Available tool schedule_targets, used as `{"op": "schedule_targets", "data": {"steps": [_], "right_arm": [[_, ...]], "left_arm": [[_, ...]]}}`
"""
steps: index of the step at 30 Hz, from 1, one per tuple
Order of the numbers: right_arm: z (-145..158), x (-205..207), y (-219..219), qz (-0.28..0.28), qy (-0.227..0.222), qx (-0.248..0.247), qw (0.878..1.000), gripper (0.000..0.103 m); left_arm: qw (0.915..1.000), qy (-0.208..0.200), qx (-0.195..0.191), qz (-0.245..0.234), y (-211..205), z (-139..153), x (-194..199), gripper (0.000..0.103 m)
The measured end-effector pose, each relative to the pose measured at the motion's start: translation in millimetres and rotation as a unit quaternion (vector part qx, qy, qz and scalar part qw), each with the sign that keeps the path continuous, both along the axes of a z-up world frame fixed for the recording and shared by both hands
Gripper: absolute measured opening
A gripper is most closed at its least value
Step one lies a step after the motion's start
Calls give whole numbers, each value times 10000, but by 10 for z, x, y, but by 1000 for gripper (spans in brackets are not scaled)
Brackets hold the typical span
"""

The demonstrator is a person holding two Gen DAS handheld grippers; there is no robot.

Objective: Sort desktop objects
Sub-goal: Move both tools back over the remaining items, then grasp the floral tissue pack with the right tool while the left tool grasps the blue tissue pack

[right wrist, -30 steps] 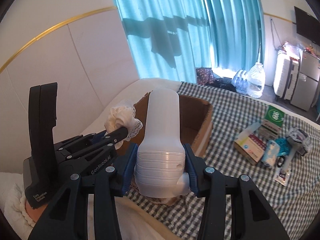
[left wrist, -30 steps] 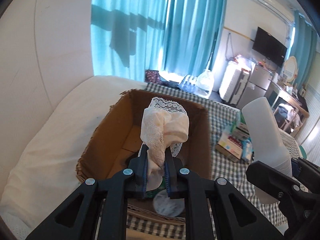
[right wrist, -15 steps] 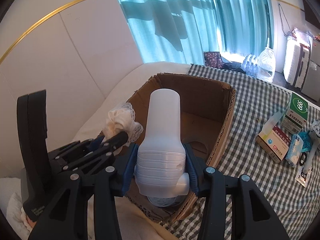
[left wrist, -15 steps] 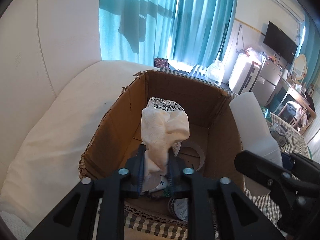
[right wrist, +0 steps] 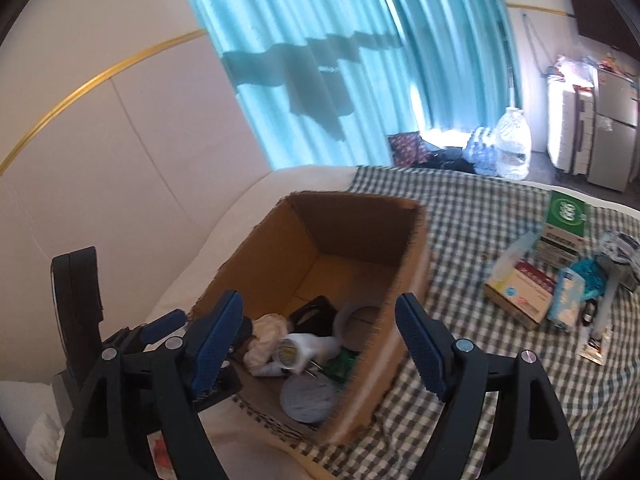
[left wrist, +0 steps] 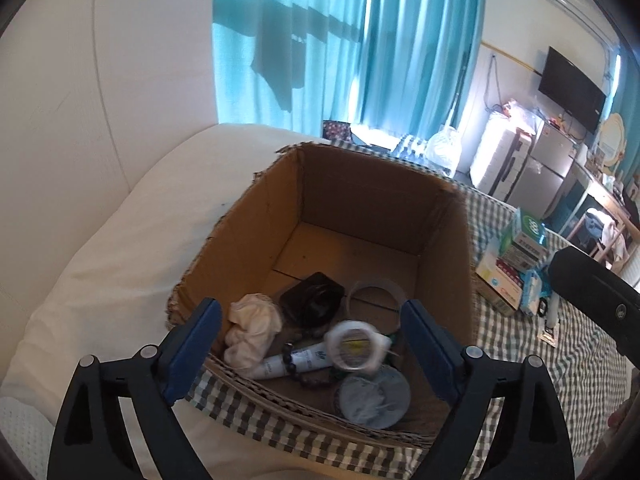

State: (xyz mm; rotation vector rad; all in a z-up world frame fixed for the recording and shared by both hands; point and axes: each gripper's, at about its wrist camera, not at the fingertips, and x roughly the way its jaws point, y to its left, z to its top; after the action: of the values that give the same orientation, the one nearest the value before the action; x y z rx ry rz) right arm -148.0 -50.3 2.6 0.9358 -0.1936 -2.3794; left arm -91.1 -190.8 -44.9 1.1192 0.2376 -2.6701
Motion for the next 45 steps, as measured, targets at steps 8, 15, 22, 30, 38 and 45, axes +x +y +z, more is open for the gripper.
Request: {"op": "schedule_targets", "data": {"steps": [8, 15, 22, 30, 38, 45], "right_arm": [[-52, 197, 1115, -1207, 38, -42, 9927, 79], [-122, 480, 2239, -2139, -16, -113, 9768, 79], [-246, 706, 2954, -2681, -100, -176, 9632, 79], [-408, 596, 3242, -2817, -151, -202, 9592, 79], [-651, -65, 3408, -2613, -336, 100, 9646, 79], [-961, -812, 3375, -2332, -529, 696, 9685, 79]], "left_arm": [[9983, 88, -164, -557, 675, 126, 49, 101], [9943, 47, -179, -1046, 1260, 159, 52, 103], [9908, -48, -81, -1353, 1795, 128, -37, 103], [9826, -242, -248, -1824, 2414, -87, -260, 103], [9802, -481, -262, -1904, 2931, -479, -866, 103], [9832, -582, -428, -1676, 3259, -895, -1506, 103]]}}
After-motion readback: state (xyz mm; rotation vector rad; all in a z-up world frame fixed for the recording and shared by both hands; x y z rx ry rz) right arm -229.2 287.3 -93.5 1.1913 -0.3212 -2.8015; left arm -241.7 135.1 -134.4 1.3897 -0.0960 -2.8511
